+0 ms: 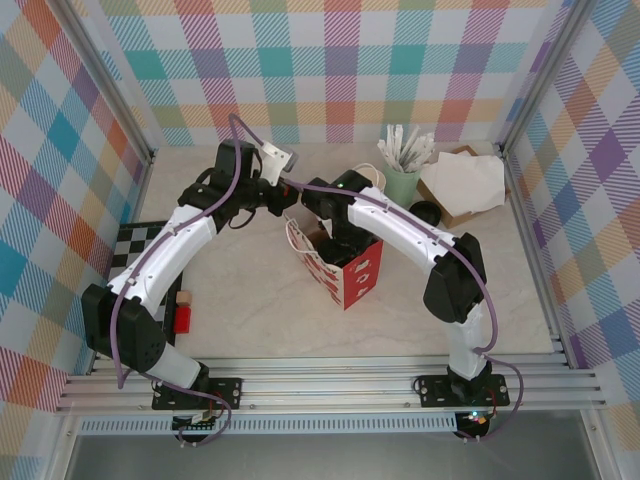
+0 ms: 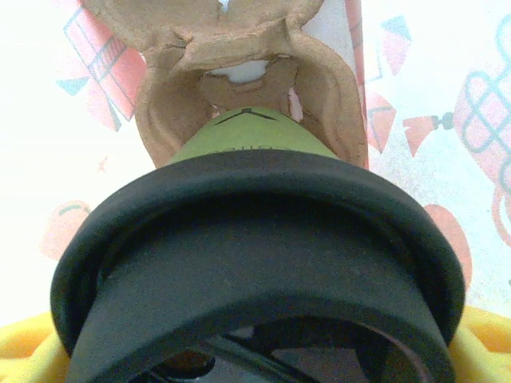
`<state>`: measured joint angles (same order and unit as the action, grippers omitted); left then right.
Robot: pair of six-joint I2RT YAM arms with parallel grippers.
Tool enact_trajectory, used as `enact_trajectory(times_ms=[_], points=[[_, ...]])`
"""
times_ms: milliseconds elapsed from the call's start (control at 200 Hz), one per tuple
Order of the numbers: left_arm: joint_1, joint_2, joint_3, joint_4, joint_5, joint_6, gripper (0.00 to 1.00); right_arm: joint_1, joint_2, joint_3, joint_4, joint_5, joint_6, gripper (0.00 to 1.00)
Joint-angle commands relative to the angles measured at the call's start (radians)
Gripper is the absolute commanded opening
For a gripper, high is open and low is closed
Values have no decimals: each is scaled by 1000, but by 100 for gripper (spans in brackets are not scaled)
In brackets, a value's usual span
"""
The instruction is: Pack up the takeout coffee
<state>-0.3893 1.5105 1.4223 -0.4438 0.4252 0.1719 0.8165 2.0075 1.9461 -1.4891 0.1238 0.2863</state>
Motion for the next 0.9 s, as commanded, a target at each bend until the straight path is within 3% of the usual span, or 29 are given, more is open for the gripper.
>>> enact_trajectory(times_ms=[0, 895], points=[[9, -4, 30, -1, 12, -8, 0, -5, -36, 1, -28, 19, -16, 54], [12, 4, 25, 5, 25, -14, 0, -14, -91, -42, 70, 37, -30, 54]])
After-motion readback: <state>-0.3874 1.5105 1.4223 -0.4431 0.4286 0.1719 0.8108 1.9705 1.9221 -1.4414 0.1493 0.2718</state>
